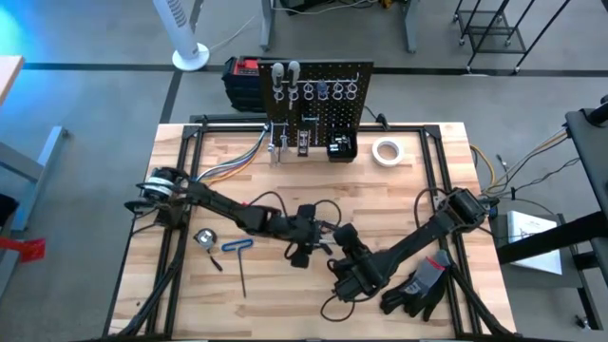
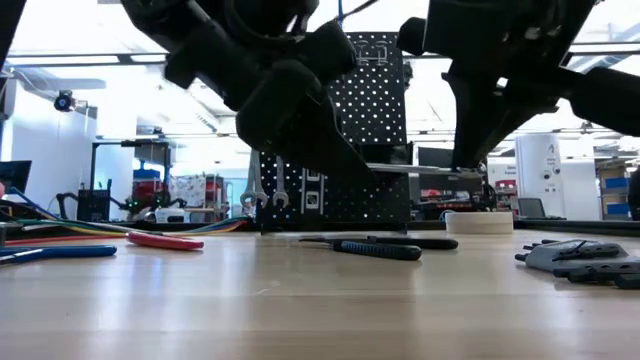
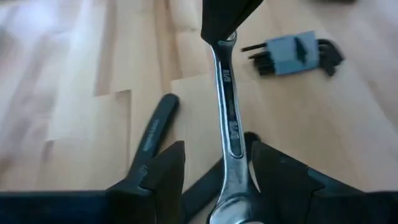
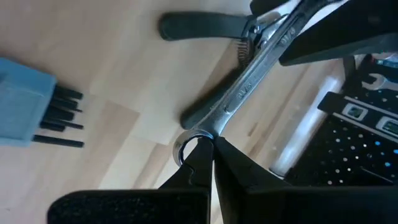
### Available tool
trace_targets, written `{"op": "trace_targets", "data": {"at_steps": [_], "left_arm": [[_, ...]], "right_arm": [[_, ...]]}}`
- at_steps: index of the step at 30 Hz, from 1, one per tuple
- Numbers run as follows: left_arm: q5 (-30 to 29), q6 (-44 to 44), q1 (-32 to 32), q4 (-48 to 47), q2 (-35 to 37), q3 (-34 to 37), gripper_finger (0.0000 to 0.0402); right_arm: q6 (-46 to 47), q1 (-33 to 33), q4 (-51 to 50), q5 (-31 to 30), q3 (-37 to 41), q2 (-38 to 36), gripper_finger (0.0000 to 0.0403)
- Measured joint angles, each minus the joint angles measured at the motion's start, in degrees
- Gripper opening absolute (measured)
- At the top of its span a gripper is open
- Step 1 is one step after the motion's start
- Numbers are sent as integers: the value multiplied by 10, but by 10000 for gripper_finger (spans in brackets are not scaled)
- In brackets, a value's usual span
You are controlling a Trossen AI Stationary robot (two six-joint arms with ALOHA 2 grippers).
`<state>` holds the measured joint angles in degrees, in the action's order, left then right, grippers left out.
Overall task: Hang tools onto peg board
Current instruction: Hang the wrench on the peg board
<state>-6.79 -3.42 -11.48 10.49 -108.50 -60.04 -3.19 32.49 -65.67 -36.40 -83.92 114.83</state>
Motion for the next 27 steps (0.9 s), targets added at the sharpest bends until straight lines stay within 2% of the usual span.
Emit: {"op": "trace_targets", "data": {"at_steps": [4,10,19,27], "left_arm": [[52,22,9,0,1,-9,137],[77,29,11,-6,1,-13,16],[94,56,18,-49,1,-14,0],[93,56,18,-45,2,-13,1]], "right_arm": [[-1,2,1,-4,0,0,1],[-10,2,6,-9,-1,0,1],[-8,1,-2,-46,-1,-1,1],[-3,1,1,-58,-1,-1,1]]}}
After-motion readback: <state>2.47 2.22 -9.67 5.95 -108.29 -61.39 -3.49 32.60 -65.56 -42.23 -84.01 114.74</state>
